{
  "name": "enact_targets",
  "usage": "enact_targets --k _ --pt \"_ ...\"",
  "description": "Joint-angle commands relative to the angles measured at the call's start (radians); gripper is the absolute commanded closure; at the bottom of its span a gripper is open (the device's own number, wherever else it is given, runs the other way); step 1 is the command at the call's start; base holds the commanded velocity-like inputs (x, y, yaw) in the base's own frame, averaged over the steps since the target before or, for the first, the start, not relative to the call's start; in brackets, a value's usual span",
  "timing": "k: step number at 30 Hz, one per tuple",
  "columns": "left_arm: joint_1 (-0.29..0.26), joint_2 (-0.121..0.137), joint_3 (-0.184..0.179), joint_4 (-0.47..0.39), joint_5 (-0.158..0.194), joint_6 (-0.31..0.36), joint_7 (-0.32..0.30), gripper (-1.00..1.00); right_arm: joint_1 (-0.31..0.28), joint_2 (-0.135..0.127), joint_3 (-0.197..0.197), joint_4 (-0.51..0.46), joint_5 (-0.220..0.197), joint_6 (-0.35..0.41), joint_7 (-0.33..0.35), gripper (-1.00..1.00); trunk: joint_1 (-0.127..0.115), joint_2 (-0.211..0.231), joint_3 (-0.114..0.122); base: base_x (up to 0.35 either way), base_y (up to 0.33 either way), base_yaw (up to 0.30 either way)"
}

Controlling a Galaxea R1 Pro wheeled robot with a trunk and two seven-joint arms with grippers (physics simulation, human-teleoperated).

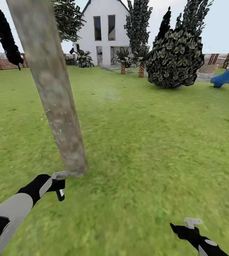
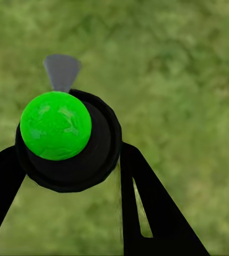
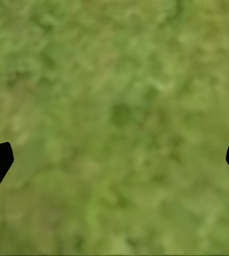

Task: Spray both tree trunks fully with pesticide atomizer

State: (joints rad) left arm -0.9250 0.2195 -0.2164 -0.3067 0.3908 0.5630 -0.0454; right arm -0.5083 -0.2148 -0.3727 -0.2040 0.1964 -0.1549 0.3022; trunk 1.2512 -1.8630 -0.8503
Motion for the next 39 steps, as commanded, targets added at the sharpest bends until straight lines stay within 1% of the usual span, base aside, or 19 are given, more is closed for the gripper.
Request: enact_targets --k 1,9,20,30,39 --pt "0.0 0.0 0.0 0.0 0.0 0.0 0.0 1.0 0.0 0.0 0.0 0.0 0.0 0.0 0.0 -1.0 0.0 0.0 0.0 0.129 -0.276 0.014" --pt "0.0 0.0 -0.001 0.0 0.0 0.0 -0.005 1.0 0.0 0.0 0.0 0.0 0.0 0.0 0.0 -1.0 0.0 0.0 0.0 0.146 -0.27 0.018" --pt "0.001 0.0 -0.001 0.0 0.0 0.0 -0.007 1.0 0.0 0.0 0.0 0.0 0.0 0.0 0.0 -1.0 0.0 0.0 0.0 0.163 -0.261 0.255" --pt "0.001 0.0 -0.001 0.001 0.0 0.0 -0.008 1.0 0.0 0.0 0.0 0.0 0.0 0.0 0.0 -1.0 0.0 0.0 0.0 0.164 -0.26 0.046" --pt "0.001 0.0 -0.001 0.001 0.0 0.0 -0.008 1.0 0.0 0.0 0.0 0.0 0.0 0.0 0.0 -1.0 0.0 0.0 0.0 0.164 -0.26 0.254"
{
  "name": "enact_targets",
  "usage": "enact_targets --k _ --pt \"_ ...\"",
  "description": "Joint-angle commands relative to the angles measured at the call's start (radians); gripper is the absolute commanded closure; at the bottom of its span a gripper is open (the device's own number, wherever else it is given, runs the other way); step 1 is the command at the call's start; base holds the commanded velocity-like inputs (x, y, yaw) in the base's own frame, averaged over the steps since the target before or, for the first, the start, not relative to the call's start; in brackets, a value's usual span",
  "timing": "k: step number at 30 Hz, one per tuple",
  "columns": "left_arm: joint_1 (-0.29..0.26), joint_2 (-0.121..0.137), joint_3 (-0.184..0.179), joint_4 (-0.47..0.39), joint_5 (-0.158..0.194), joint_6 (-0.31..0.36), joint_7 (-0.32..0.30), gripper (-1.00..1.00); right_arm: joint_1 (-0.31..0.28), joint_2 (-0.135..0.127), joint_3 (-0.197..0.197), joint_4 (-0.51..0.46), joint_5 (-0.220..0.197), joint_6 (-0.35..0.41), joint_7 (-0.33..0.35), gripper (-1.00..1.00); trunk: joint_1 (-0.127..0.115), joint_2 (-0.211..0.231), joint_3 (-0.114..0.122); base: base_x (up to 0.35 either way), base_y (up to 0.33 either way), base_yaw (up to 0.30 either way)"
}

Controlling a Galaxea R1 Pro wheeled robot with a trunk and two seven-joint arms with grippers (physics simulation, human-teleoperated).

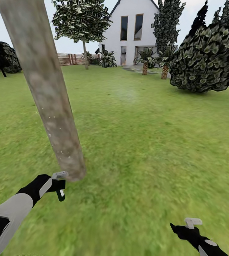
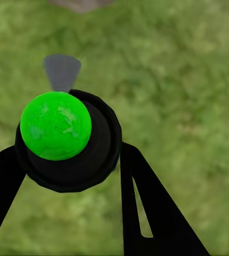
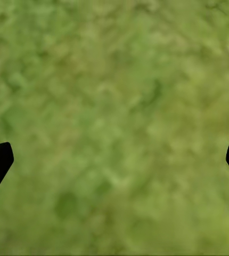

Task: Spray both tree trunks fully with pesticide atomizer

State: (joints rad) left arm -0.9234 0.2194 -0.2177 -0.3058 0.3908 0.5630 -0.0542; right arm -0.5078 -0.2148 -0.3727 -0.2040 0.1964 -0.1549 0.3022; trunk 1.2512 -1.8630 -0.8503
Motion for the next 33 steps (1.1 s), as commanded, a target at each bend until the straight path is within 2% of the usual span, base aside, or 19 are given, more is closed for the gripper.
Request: enact_targets --k 1,10,19,23,28,30,32,33 --pt "0.0 0.0 0.0 0.0 0.0 0.0 0.001 1.0 0.0 0.0 0.0 0.0 0.0 0.0 0.0 -1.0 0.0 0.0 0.0 0.164 -0.26 0.277" --pt "0.0 -0.001 0.0 0.0 -0.001 0.0 0.001 1.0 0.0 0.0 0.0 0.0 0.0 0.0 0.0 -1.0 0.0 0.0 0.0 0.155 -0.26 0.277" --pt "0.0 -0.002 0.0 0.0 -0.001 0.0 0.001 1.0 0.0 -0.001 -0.001 -0.001 0.0 0.0 0.0 -1.0 0.0 0.0 0.0 0.016 -0.271 0.268" --pt "0.009 -0.019 -0.001 -0.004 -0.005 -0.026 0.008 1.0 0.0 -0.013 -0.003 -0.006 -0.002 -0.003 0.0 -1.0 0.0 0.0 0.0 0.178 -0.231 -0.032" --pt "0.017 -0.013 -0.002 -0.015 -0.006 -0.066 0.005 1.0 0.0 -0.015 -0.003 -0.006 -0.002 -0.002 0.0 -1.0 0.0 0.0 0.0 0.087 -0.064 -0.157" --pt "0.005 -0.004 -0.003 -0.023 -0.008 -0.025 0.002 1.0 -0.001 -0.013 -0.002 -0.005 -0.001 -0.002 0.0 -1.0 0.0 0.0 0.0 0.003 -0.002 -0.012" --pt "-0.062 0.029 -0.004 -0.103 -0.007 0.138 -0.003 1.0 0.0 -0.012 -0.001 -0.005 0.0 0.0 0.001 -1.0 0.0 0.0 0.0 0.0 0.0 -0.002" --pt "-0.081 0.048 -0.003 -0.143 -0.006 0.183 -0.005 1.0 0.0 -0.012 -0.001 -0.004 0.0 0.0 0.001 -1.0 0.0 0.0 0.0 0.0 0.0 0.0"
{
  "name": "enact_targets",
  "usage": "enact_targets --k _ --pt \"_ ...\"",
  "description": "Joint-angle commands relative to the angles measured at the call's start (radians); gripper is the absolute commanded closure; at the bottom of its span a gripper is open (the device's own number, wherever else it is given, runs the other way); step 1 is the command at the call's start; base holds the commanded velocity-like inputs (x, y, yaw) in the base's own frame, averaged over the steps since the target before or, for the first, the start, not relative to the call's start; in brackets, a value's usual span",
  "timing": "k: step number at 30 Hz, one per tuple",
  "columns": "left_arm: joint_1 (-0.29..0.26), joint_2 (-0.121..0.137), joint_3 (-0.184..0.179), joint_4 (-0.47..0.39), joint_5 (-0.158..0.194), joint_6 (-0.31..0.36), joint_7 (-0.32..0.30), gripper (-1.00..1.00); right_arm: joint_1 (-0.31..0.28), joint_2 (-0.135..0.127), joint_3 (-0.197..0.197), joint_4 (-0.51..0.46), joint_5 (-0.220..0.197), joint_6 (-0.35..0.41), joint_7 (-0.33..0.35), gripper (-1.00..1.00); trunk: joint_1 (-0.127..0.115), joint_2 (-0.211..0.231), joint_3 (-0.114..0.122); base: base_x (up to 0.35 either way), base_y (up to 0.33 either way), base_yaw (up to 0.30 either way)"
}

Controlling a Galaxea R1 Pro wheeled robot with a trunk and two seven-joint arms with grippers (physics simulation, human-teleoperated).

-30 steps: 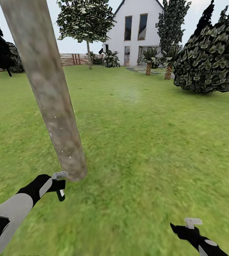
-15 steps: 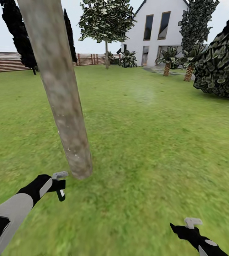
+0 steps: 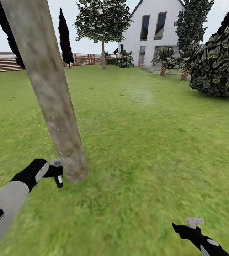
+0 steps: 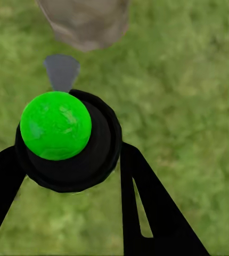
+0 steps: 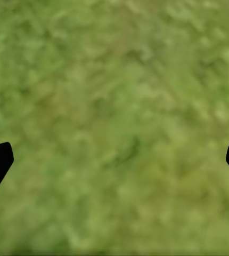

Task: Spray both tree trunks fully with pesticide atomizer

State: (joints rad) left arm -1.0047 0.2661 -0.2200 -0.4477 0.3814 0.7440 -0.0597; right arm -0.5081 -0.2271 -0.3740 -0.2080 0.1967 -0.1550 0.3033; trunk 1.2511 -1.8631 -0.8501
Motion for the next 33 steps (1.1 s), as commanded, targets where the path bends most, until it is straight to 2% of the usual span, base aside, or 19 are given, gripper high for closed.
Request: enact_targets --k 1,3,4,12,13,15,18,20,22,23,24,28,31,32,33 --pt "-0.012 0.015 0.0 -0.027 0.005 0.03 -0.001 1.0 0.0 0.0 0.001 0.0 0.0 0.0 0.0 -1.0 0.0 0.0 0.0 0.0 0.0 0.0" --pt "-0.051 0.035 -0.001 -0.067 0.006 0.131 -0.022 1.0 0.0 0.001 0.001 0.001 0.001 0.0 0.0 -1.0 0.0 0.0 0.0 0.0 0.0 0.0" --pt "-0.051 0.037 -0.001 -0.072 0.003 0.147 -0.044 1.0 0.0 0.001 0.001 0.001 0.001 0.0 0.0 -1.0 0.0 0.0 0.0 0.0 0.0 0.0" --pt "-0.053 0.037 0.001 -0.074 0.003 0.152 -0.063 1.0 0.0 0.003 0.001 0.001 0.001 0.0 0.0 -1.0 0.0 0.0 0.0 -0.134 0.0 0.0" --pt "-0.076 0.039 0.003 -0.076 0.005 0.158 -0.062 1.0 -0.001 0.003 0.001 0.001 0.001 0.0 0.0 -1.0 0.0 0.0 0.0 -0.002 0.0 0.0" --pt "-0.203 0.039 0.018 -0.077 0.004 0.198 -0.061 1.0 0.0 0.003 0.001 0.001 0.001 0.0 0.0 -1.0 0.0 0.0 0.0 0.0 0.0 0.0" --pt "-0.31 0.043 0.022 -0.077 0.001 0.261 -0.06 1.0 0.0 0.003 0.001 0.001 0.001 0.0 0.0 -1.0 0.0 0.0 0.0 0.0 0.0 0.0" --pt "-0.313 0.044 0.022 -0.076 0.0 0.266 -0.06 1.0 0.0 0.003 0.001 0.001 0.001 0.0 0.0 -1.0 0.0 0.0 0.0 0.0 0.0 0.0" --pt "-0.287 0.047 0.023 -0.067 0.001 0.262 -0.061 1.0 0.0 0.003 0.001 0.002 0.002 0.0 0.0 -1.0 0.0 0.0 0.0 0.0 0.0 0.0" --pt "-0.236 0.047 0.023 -0.066 0.004 0.26 -0.062 1.0 0.0 0.003 0.001 0.002 0.002 0.0 0.0 -1.0 0.0 0.0 0.0 0.0 0.0 0.0" --pt "-0.208 0.047 0.023 -0.068 0.004 0.258 -0.063 1.0 0.0 0.003 0.001 0.002 0.002 0.0 0.0 -1.0 0.0 0.0 0.0 0.0 0.0 0.0" --pt "-0.141 0.045 0.024 -0.069 0.006 0.225 -0.063 1.0 0.0 0.003 0.001 0.002 0.003 0.0 0.0 -1.0 0.0 0.0 0.0 -0.167 0.0 0.0" --pt "-0.146 0.045 0.035 -0.084 0.007 0.225 -0.064 1.0 0.0 0.003 0.001 0.002 0.003 0.0 0.0 -1.0 0.0 0.0 0.0 -0.016 0.0 0.0" --pt "-0.158 0.046 0.062 -0.096 0.006 0.228 -0.063 1.0 0.0 0.003 0.001 0.002 0.003 0.0 0.0 -1.0 0.0 0.0 0.0 -0.003 0.0 0.0" --pt "-0.199 0.047 0.093 -0.117 0.004 0.235 -0.061 1.0 0.0 0.003 0.001 0.002 0.003 0.0 0.0 -1.0 0.0 0.0 0.0 0.0 0.0 0.0"
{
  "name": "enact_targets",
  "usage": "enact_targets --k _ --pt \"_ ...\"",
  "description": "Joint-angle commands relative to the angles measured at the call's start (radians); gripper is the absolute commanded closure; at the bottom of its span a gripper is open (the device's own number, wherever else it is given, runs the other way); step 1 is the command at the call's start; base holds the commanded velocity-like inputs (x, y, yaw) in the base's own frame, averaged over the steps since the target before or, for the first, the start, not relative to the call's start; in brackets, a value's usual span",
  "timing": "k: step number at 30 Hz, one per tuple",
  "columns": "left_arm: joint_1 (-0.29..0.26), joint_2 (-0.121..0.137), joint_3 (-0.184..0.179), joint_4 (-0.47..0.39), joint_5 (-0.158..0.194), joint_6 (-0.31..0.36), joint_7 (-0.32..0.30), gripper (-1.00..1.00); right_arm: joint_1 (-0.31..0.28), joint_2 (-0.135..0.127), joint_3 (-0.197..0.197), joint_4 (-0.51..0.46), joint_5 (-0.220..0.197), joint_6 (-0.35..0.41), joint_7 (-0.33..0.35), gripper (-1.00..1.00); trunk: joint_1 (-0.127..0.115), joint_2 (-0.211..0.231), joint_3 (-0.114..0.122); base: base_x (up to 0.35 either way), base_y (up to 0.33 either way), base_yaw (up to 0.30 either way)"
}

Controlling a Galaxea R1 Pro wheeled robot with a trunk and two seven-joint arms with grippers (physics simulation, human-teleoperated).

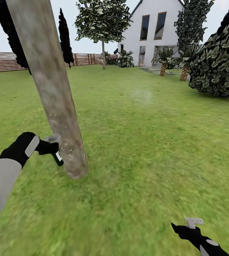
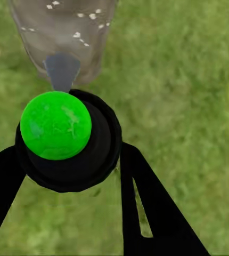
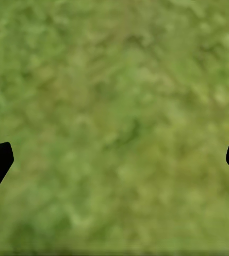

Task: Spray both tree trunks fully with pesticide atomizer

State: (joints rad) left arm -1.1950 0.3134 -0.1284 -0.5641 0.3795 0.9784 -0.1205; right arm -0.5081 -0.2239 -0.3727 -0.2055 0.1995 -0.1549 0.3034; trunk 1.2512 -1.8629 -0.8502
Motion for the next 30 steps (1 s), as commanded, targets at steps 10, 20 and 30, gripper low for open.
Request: enact_targets --k 10,20,30 --pt "-0.017 0.001 0.016 0.001 0.004 0.012 -0.001 1.0 0.0 0.001 0.0 0.0 0.0 0.001 0.0 -1.0 0.0 0.0 0.0 0.0 0.0 0.0" --pt "-0.074 0.002 0.023 -0.011 0.001 0.025 0.002 1.0 0.0 0.003 0.0 0.026 -0.001 0.0 -0.001 -1.0 0.0 0.0 0.0 0.0 0.0 0.0" --pt "0.084 -0.003 0.016 -0.004 -0.007 -0.028 -0.001 1.0 -0.001 0.003 0.0 0.027 -0.002 0.0 -0.001 -1.0 0.0 0.0 0.0 0.0 0.0 0.0"
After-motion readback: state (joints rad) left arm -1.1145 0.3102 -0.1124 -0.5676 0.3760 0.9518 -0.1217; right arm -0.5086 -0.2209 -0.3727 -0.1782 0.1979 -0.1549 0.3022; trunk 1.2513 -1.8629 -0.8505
